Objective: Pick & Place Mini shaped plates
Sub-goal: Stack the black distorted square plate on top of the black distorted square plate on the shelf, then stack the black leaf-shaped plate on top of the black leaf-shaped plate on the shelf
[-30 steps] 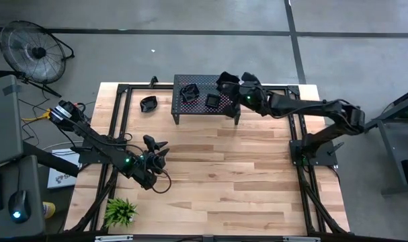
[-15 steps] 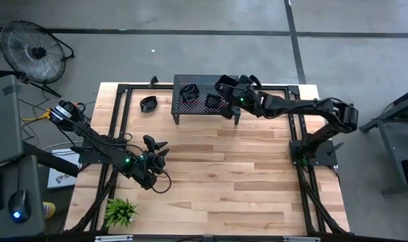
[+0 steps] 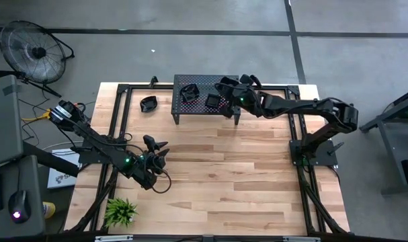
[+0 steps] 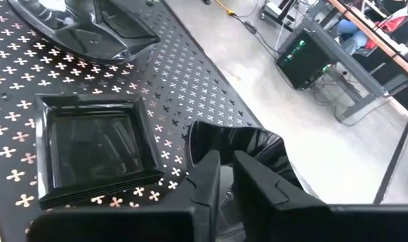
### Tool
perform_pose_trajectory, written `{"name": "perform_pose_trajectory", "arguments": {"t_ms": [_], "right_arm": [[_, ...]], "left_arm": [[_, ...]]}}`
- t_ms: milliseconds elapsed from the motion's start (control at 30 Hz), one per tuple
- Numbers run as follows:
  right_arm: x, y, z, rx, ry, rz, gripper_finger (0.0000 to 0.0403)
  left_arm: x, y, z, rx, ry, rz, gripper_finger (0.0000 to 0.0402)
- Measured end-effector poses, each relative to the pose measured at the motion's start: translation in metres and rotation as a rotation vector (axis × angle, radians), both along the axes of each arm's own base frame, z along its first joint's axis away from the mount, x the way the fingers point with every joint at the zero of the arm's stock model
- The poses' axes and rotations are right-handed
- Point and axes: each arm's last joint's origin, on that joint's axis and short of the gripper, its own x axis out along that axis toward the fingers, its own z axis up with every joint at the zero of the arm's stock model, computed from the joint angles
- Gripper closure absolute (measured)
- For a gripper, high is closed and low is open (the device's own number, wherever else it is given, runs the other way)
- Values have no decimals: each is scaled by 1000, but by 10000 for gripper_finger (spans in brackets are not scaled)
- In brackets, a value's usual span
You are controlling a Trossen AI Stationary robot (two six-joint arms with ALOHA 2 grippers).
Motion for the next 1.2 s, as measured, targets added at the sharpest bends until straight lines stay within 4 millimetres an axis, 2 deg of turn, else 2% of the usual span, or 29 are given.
{"name": "perform_pose_trajectory", "arguments": {"t_ms": [300, 533, 667, 800, 1033, 1200], "right_arm": [[-3, 1, 5, -14, -4, -6, 311], [-26, 22, 42, 13, -108, 94, 293], [-40, 35, 52, 76, -110, 175, 293], [-48, 47, 51, 148, -56, 243, 293], [-51, 69, 41, 231, 50, 316, 293], [-51, 88, 37, 257, 99, 372, 293]], "left_arm": [[0, 0, 0, -11, -5, 4, 238], [0, 7, 5, -36, -10, 29, 238], [3, 30, 14, -109, 17, 95, 238], [2, 62, 27, -142, 81, 180, 238], [-5, 119, 58, -347, 182, 322, 238], [-13, 156, 61, -516, 293, 318, 238]]}}
